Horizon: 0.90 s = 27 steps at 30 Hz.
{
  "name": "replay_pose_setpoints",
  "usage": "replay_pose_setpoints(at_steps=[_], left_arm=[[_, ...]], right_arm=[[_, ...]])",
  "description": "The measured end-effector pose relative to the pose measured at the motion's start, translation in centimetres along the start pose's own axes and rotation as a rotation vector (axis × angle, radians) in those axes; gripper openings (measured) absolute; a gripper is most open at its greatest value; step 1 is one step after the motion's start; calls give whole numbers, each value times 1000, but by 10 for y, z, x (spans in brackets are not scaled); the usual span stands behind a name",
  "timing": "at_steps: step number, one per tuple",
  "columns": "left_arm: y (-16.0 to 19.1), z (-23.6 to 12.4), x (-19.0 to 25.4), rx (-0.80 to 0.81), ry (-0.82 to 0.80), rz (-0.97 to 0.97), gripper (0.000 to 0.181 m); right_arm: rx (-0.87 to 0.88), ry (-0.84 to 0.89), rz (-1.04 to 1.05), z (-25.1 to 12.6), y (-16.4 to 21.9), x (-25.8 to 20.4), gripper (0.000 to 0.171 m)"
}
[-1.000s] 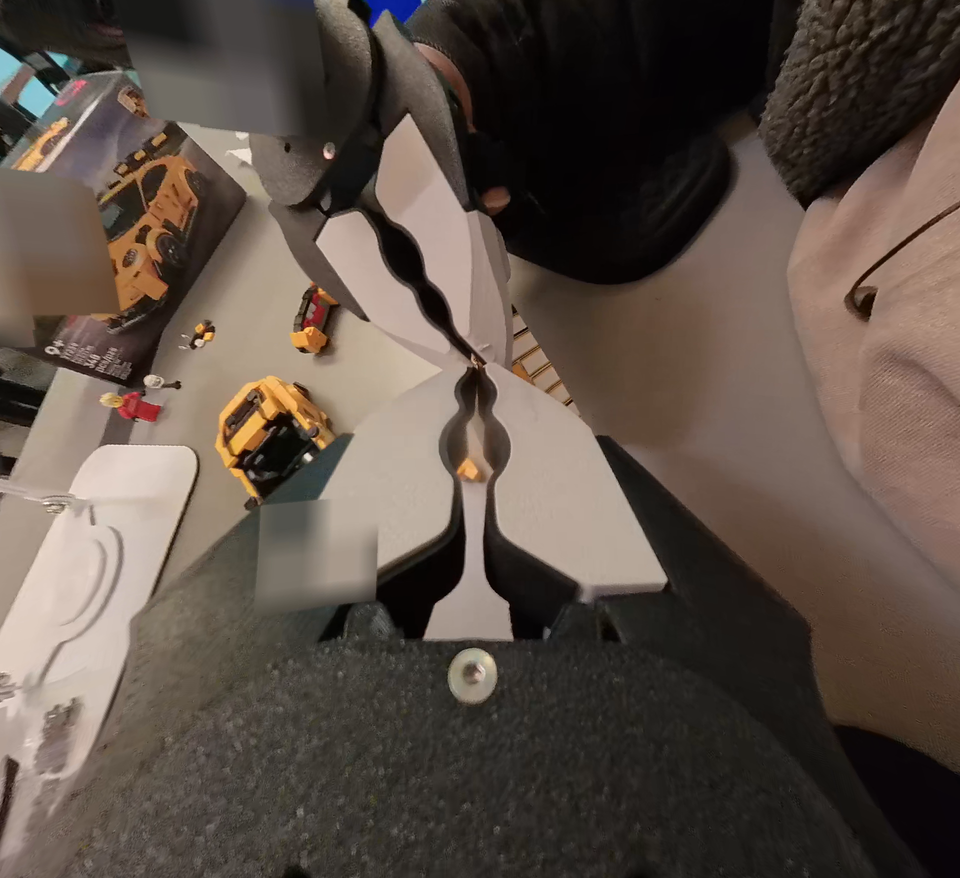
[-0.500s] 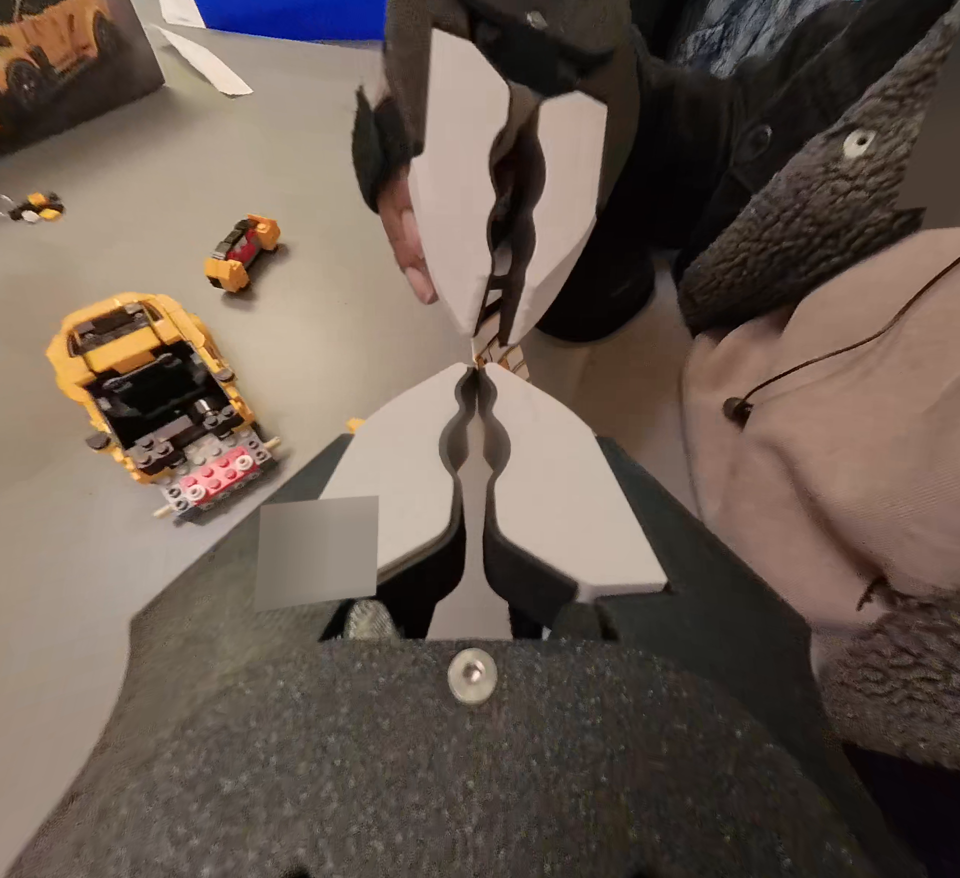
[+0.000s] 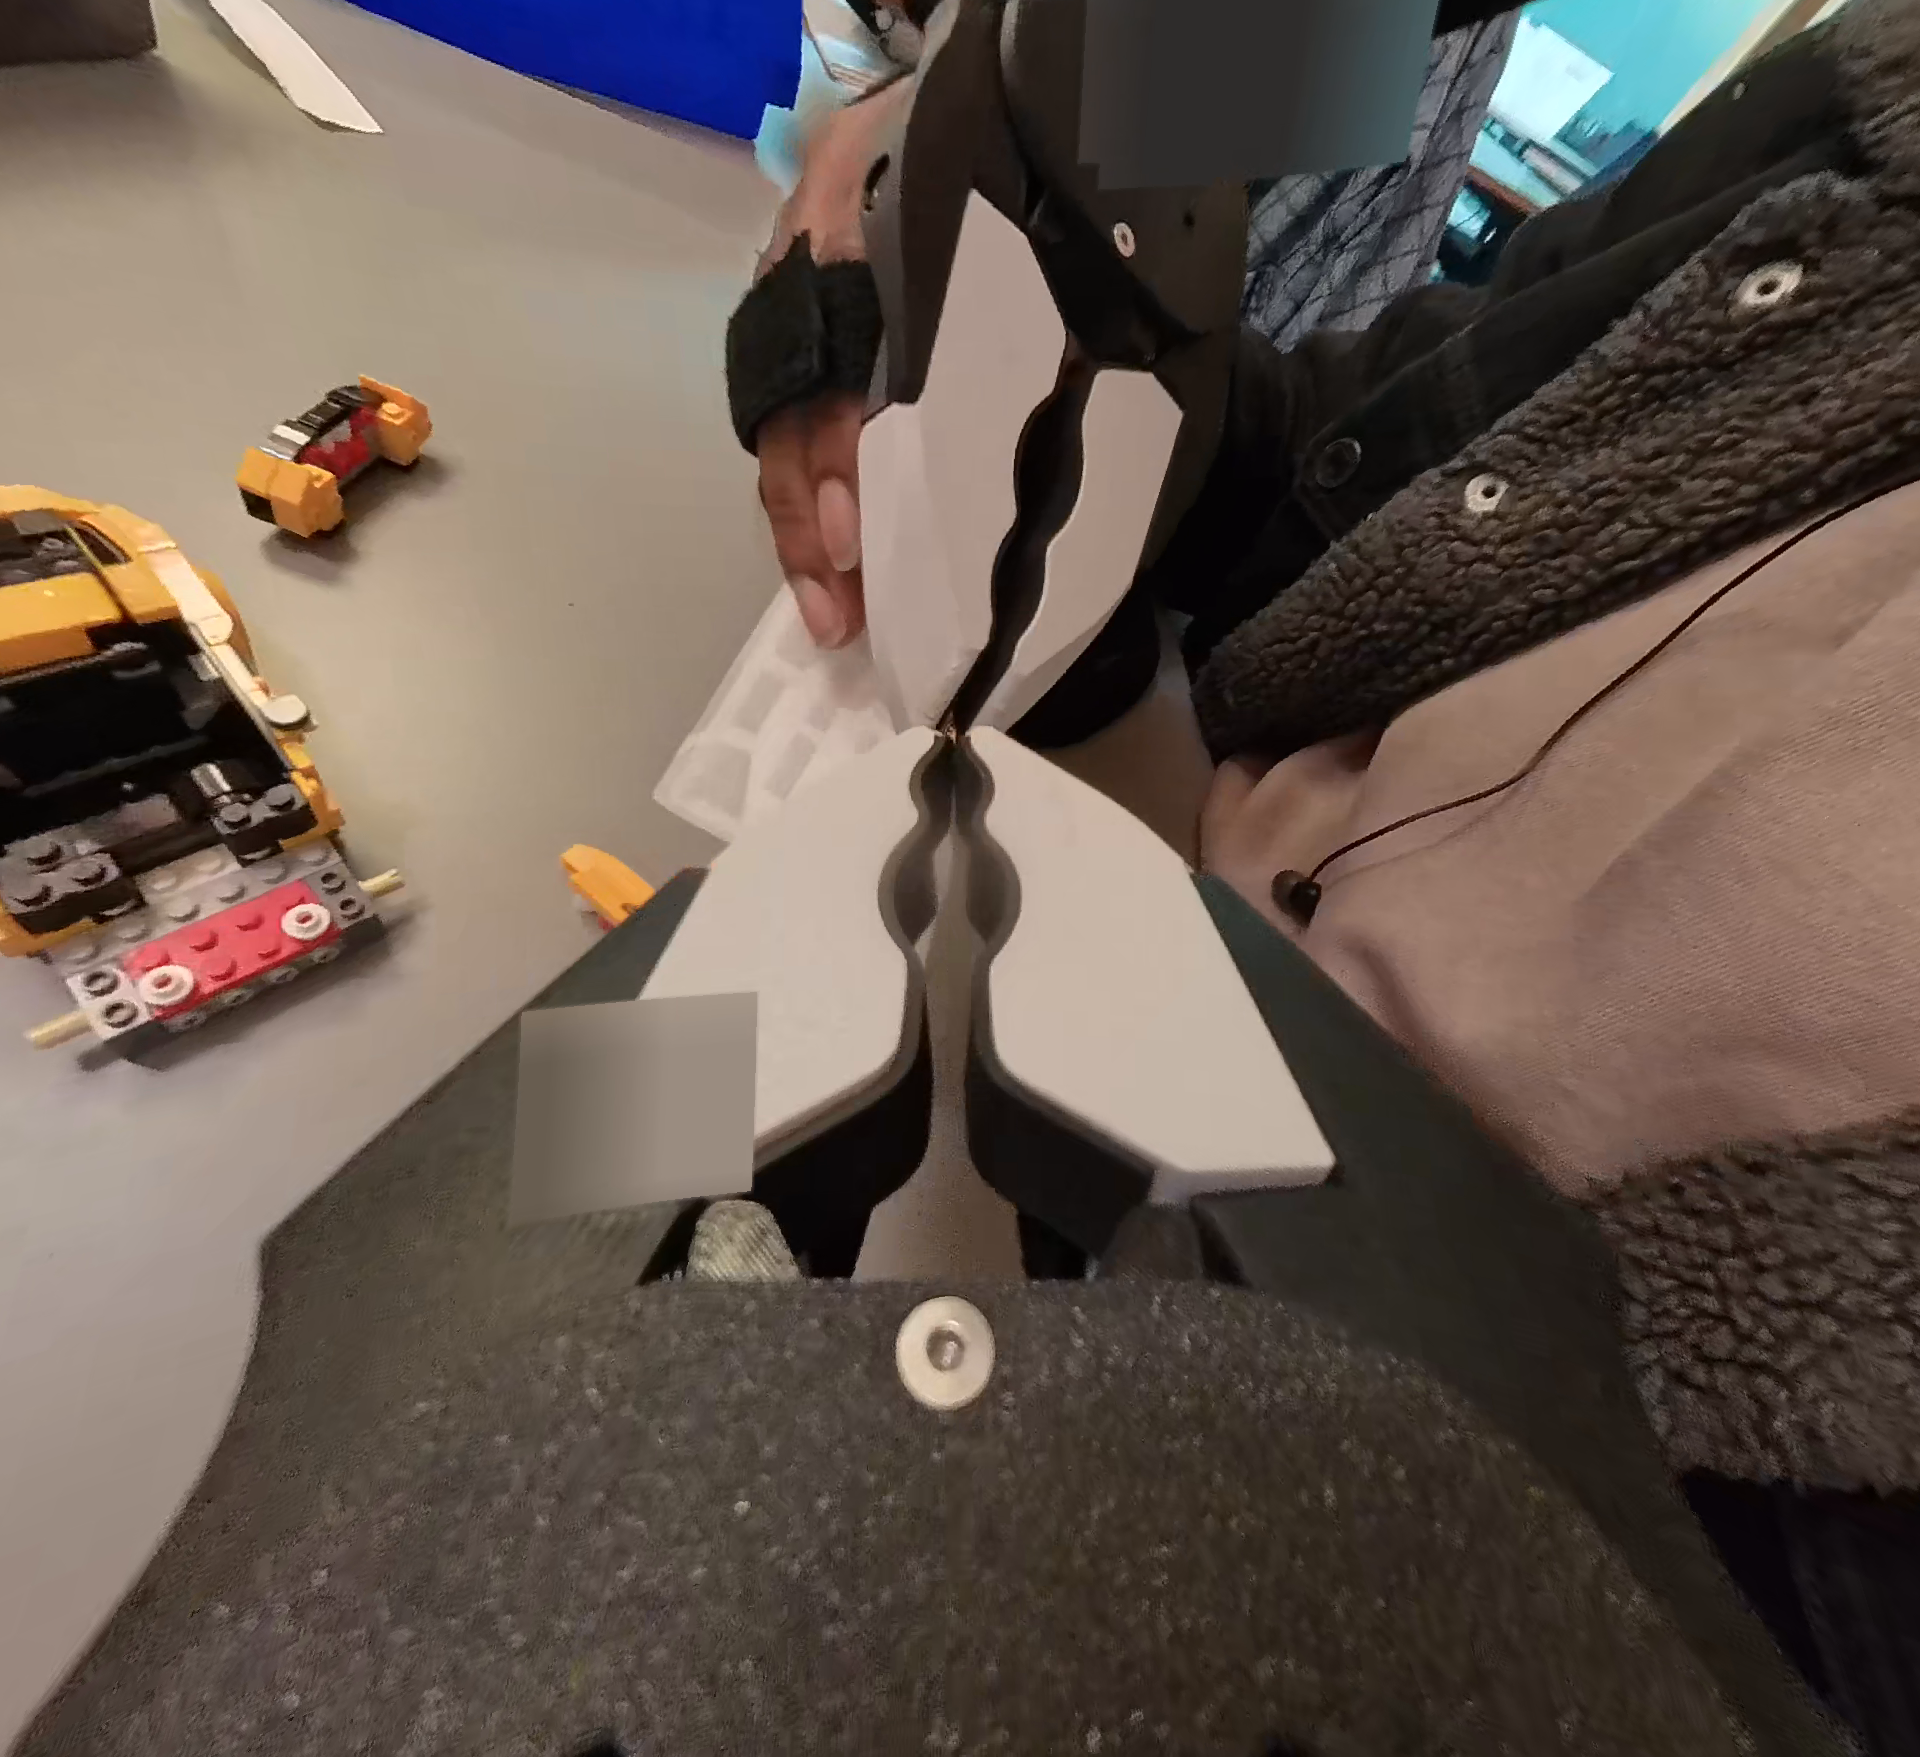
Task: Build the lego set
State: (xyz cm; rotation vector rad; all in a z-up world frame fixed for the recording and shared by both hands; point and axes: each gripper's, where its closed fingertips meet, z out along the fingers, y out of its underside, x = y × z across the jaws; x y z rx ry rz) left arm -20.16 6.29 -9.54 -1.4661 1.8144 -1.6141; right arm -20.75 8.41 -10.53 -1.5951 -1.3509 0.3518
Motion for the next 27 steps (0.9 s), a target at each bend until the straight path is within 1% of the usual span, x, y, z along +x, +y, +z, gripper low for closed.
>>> replay_pose_setpoints(at_steps=[4,6,9,13,16,19,23,25,27], left_arm=[[-2,-1,1,30,50,-80,0],[-3,-1,3,37,56,-68,0],[-6,-1,5,40,13,48,1],[-12,-4,4,39,-109,247,14],[-11,-1,4,12,-174,356,16],[-10,4,6,-16,-206,417,10],[-14,5,6,-10,-253,462,3],[-15,4,4,-9,-267,442,1],[-18,2,0,5,-270,369,1]], right_arm=[[-2,-22,50,-2,-2,-1,0],[6,-55,97,-4,-3,-4,0],[37,-109,159,-9,-5,-7,0],[103,-176,263,-17,-8,-6,0],[154,-232,313,-21,-12,-9,0],[186,-266,352,-22,-14,-10,0],[217,-305,433,-25,-15,-8,0],[236,-317,469,-25,-16,-7,0],[249,-284,472,-25,-16,-2,0]])
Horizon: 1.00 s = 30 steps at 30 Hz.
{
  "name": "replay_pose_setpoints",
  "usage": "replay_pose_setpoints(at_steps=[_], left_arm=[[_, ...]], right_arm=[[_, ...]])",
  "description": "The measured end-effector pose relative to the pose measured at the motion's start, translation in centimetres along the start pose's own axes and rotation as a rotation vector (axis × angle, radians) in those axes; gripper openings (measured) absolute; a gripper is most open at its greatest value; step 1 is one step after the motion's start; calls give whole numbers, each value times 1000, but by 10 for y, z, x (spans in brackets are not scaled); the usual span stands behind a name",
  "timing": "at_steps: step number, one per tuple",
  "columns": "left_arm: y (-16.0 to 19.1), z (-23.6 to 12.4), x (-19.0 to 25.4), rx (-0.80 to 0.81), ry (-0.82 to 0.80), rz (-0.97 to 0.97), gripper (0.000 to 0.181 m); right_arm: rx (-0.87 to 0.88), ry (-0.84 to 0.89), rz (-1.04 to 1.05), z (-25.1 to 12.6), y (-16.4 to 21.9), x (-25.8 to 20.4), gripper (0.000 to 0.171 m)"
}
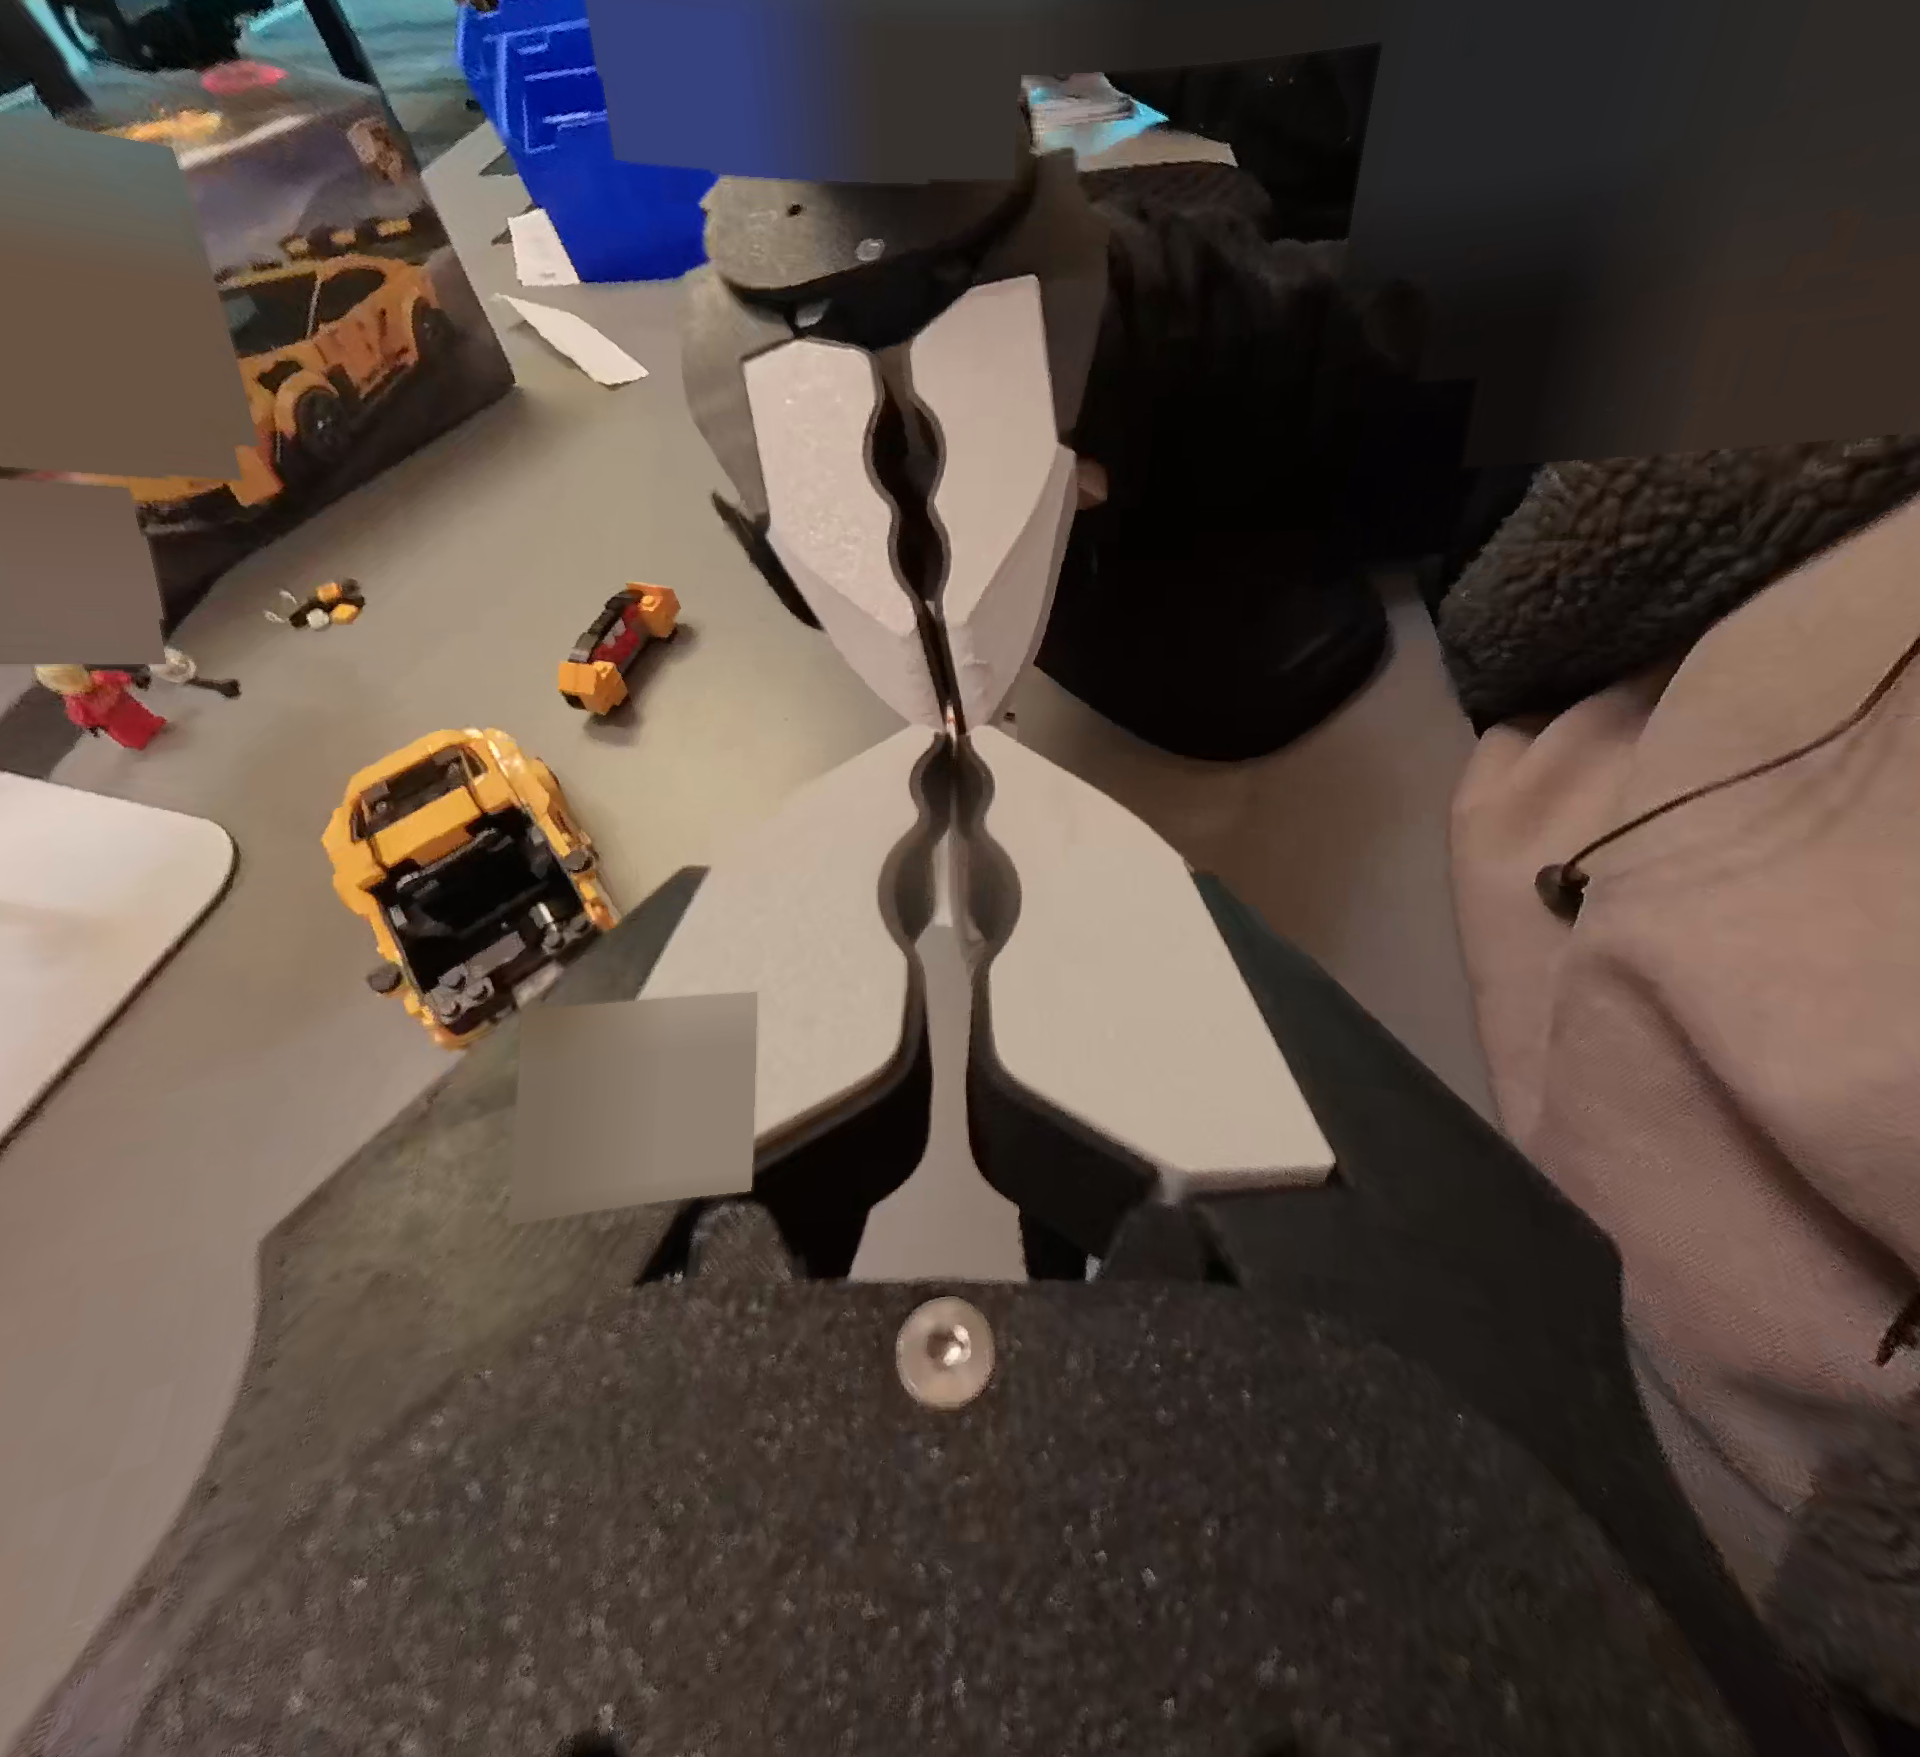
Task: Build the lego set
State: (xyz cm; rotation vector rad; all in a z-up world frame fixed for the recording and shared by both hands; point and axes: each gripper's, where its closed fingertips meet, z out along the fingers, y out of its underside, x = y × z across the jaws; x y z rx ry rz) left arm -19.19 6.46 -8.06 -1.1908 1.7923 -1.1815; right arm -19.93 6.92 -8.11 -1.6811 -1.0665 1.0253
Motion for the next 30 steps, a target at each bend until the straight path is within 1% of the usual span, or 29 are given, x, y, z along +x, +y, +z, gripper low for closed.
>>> replay_pose_setpoints(at_steps=[2,4,6,8,15,20,26,30], left_arm=[[2,-1,-6,-13,-8,-74,1],[5,-1,-9,-26,-11,-120,1],[8,0,-11,-45,-11,-150,1],[13,2,-11,-75,-16,-157,1],[24,7,-8,-132,2,-170,1],[26,8,-6,-143,20,-183,1],[21,4,-6,-74,89,-297,1],[17,2,-1,-41,162,-371,7]], right_arm=[[-9,80,-69,1,0,7,0],[-38,167,-181,2,1,12,1],[-79,235,-275,2,2,15,2],[-105,271,-320,1,3,16,2],[-204,297,-398,6,14,17,1],[-237,294,-407,7,17,17,0],[-209,302,-426,7,11,18,0],[-206,311,-442,4,10,21,0]])
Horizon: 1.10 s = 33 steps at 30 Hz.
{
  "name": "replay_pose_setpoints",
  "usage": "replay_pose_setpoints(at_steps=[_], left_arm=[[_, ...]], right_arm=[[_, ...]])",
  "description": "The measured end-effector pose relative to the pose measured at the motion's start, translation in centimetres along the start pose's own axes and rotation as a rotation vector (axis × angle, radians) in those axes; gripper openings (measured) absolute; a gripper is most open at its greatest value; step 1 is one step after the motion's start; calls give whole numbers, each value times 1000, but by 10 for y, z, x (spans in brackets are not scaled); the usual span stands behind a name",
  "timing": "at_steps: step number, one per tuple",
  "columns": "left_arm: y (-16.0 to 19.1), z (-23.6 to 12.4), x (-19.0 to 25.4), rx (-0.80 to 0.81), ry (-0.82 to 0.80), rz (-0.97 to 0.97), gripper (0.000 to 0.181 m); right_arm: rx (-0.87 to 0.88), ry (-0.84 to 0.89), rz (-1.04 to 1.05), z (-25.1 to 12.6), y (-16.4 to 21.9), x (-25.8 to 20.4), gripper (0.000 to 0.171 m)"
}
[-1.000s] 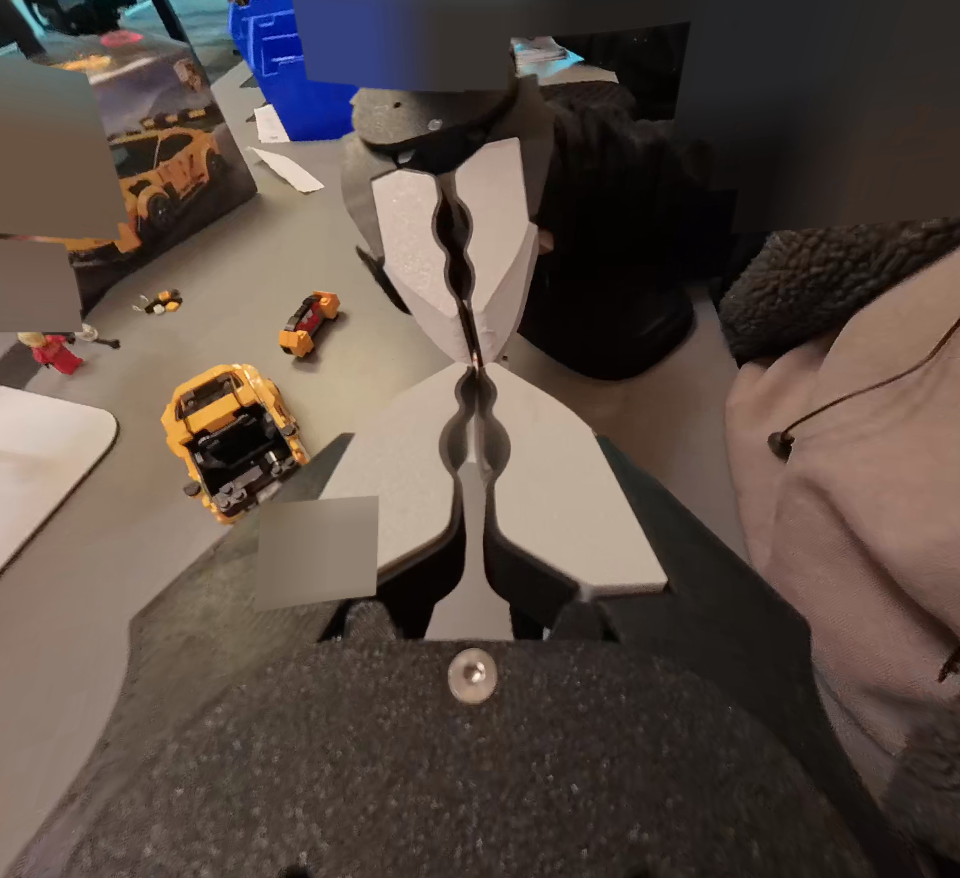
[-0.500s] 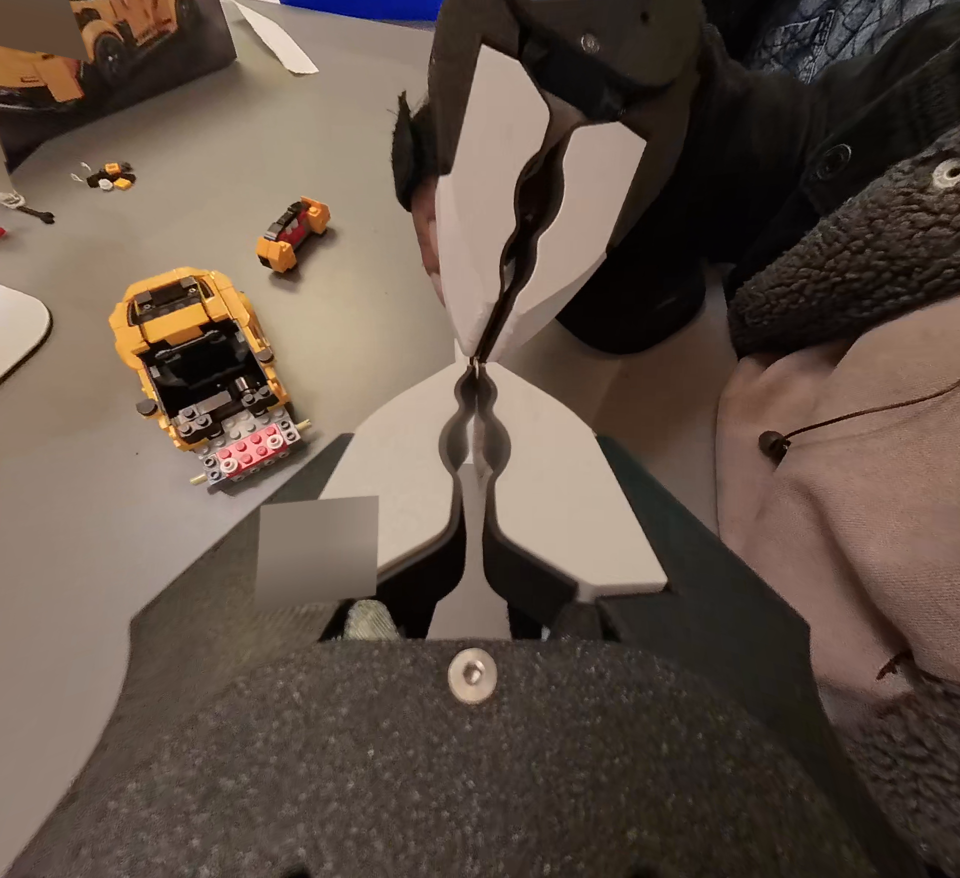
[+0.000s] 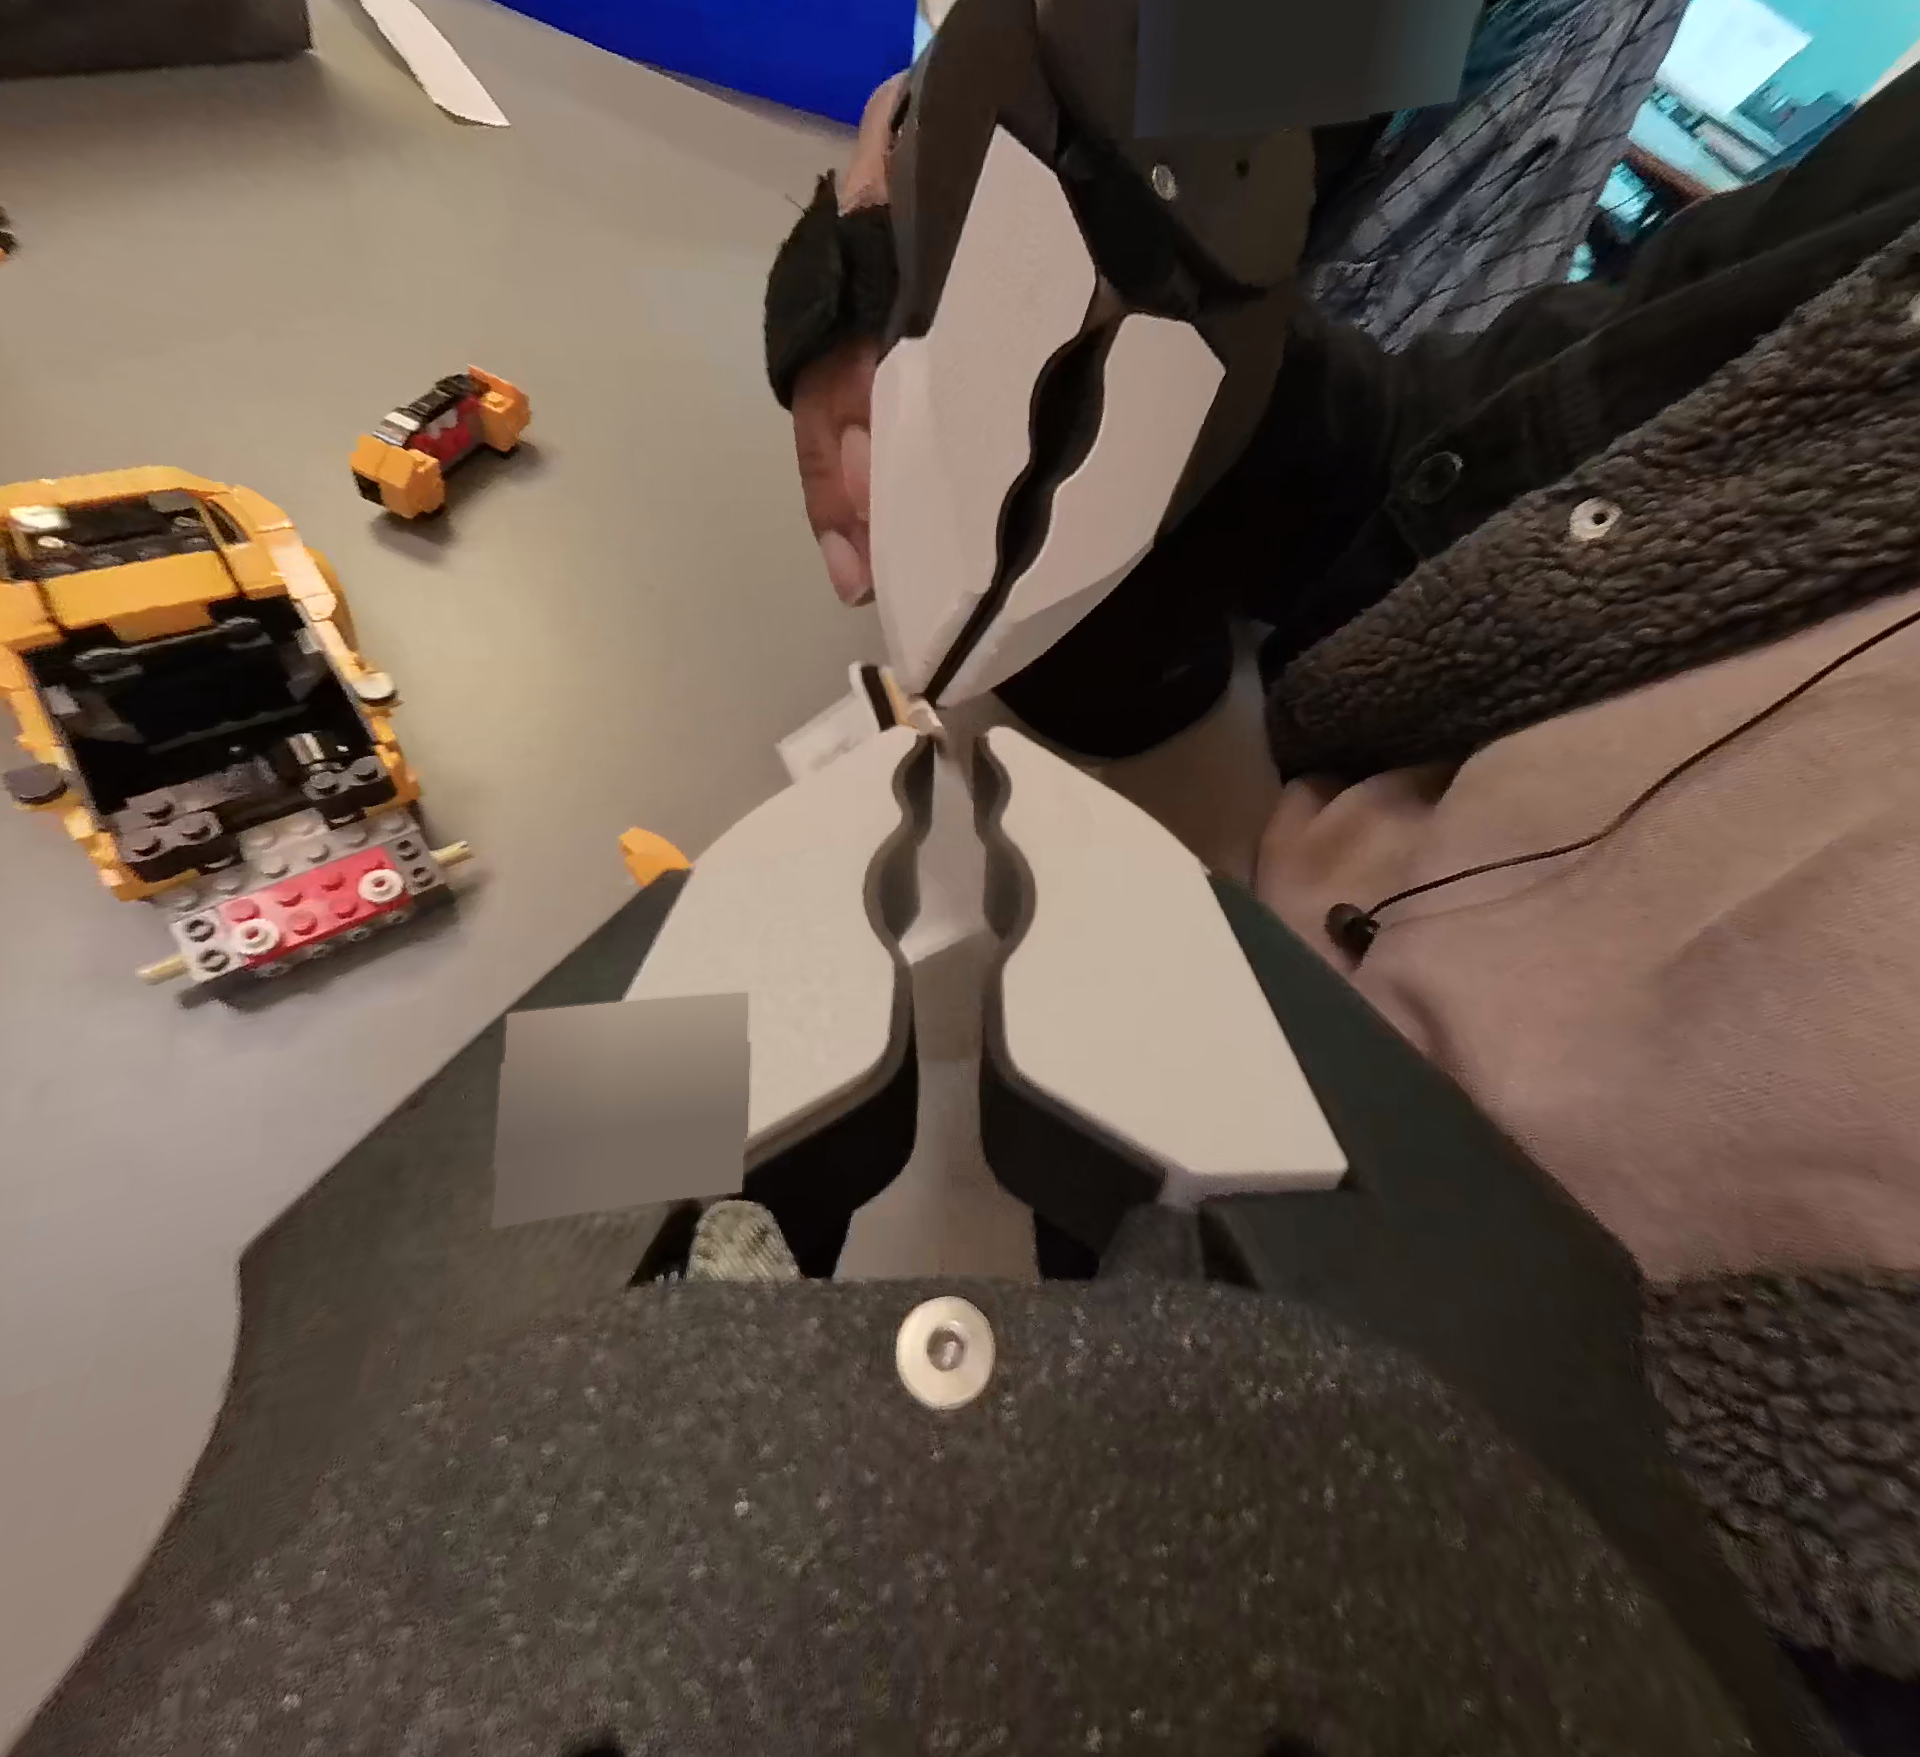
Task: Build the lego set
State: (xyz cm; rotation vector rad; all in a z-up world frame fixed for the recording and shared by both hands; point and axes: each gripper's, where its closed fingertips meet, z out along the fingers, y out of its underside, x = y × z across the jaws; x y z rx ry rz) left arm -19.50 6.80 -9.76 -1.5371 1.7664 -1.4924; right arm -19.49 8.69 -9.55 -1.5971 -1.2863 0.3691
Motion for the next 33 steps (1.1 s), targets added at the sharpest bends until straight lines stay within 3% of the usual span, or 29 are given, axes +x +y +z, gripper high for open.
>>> replay_pose_setpoints(at_steps=[5,13,20,33], left_arm=[[-4,-1,-3,58,71,-155,0],[-18,-7,-19,220,152,-435,0],[-19,-9,-29,263,148,-510,0],[-24,-16,-35,318,141,-541,0]], right_arm=[[-5,38,-39,1,-1,5,0],[-44,243,-203,1,-5,26,0],[-147,371,-395,7,-4,32,0],[-185,453,-500,9,-1,40,0]])
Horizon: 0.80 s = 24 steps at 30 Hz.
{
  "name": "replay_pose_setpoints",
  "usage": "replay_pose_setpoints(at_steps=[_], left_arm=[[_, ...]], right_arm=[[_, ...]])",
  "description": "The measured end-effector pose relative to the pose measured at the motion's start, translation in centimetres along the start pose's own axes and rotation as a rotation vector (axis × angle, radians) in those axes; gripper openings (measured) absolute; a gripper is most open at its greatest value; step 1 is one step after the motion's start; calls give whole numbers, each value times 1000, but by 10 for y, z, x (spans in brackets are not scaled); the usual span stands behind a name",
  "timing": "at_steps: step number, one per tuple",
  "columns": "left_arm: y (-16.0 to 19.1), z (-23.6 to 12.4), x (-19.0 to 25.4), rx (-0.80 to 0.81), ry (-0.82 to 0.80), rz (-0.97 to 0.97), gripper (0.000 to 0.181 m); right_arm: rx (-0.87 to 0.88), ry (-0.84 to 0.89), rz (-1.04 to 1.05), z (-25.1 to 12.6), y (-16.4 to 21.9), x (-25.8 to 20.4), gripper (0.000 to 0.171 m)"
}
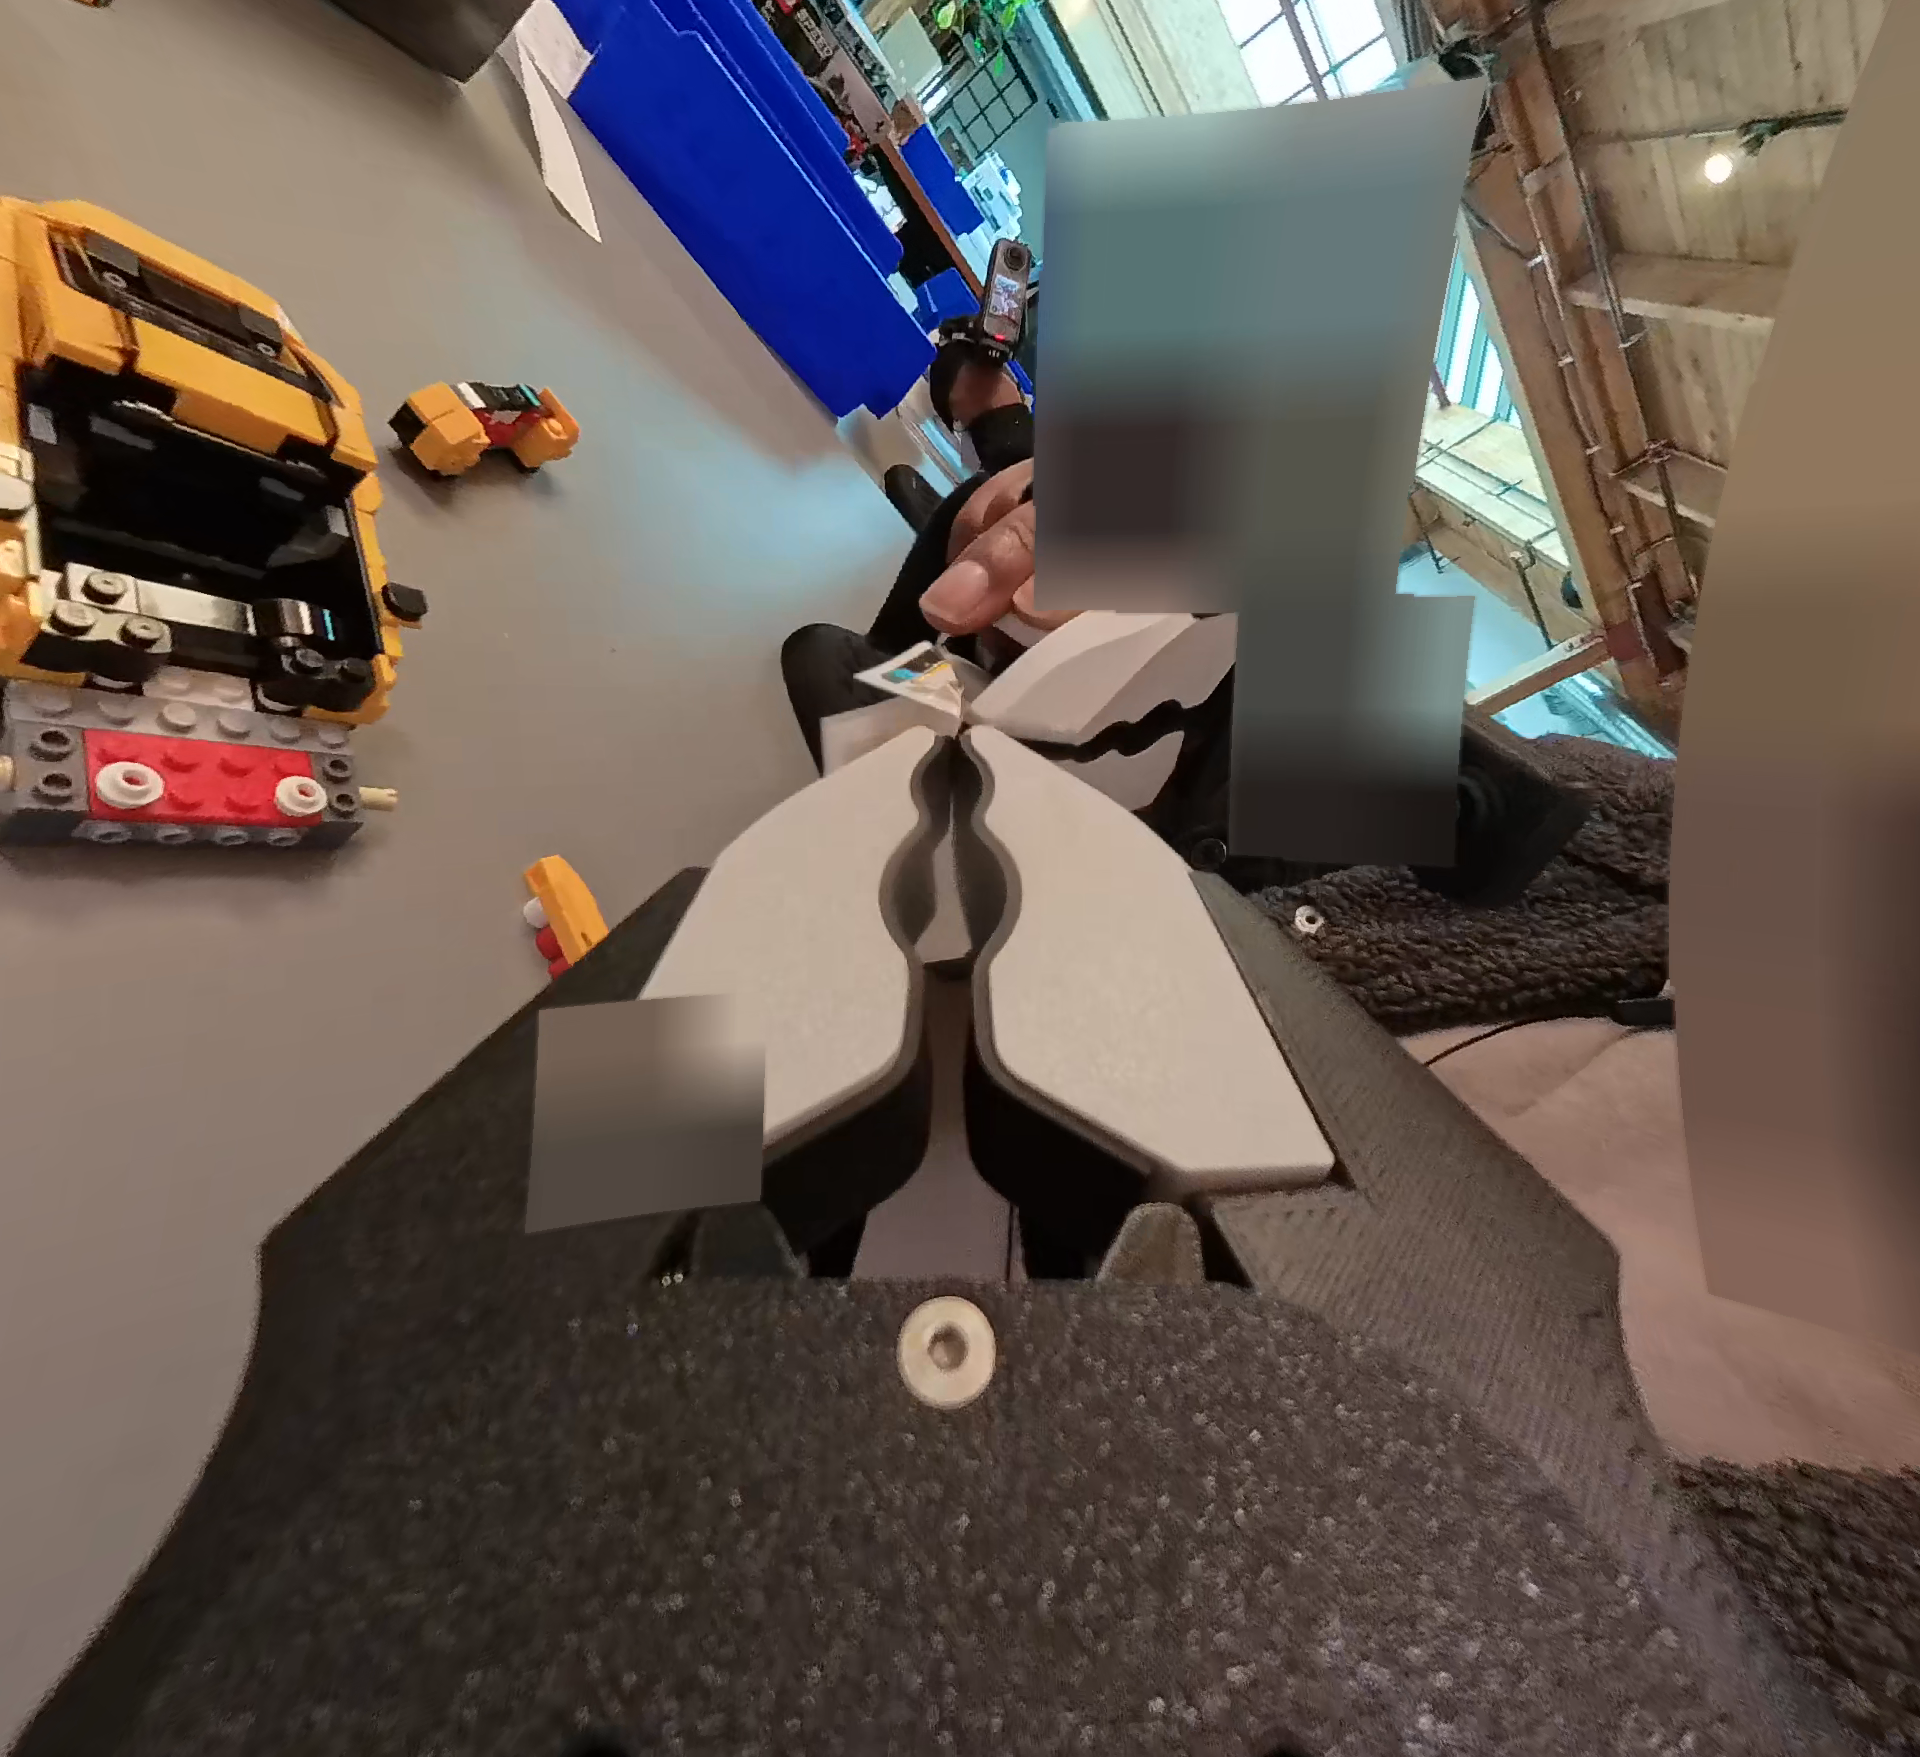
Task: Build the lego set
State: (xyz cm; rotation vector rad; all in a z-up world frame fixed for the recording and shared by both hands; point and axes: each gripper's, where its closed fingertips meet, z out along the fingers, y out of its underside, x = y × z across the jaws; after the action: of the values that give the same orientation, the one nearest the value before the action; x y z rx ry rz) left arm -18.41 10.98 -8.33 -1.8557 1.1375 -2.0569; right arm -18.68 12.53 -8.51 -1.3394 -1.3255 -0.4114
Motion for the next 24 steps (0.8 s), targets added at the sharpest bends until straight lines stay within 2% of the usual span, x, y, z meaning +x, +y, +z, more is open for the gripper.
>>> replay_pose_setpoints(at_steps=[8,11,24], left_arm=[[1,1,-4,-17,-103,121,0],[2,2,-5,-33,-160,201,0],[7,5,-5,-85,-265,371,0]], right_arm=[[22,-59,242,-4,-1,5,0],[6,-88,300,-2,2,3,12],[-19,-104,318,0,7,-2,2]])
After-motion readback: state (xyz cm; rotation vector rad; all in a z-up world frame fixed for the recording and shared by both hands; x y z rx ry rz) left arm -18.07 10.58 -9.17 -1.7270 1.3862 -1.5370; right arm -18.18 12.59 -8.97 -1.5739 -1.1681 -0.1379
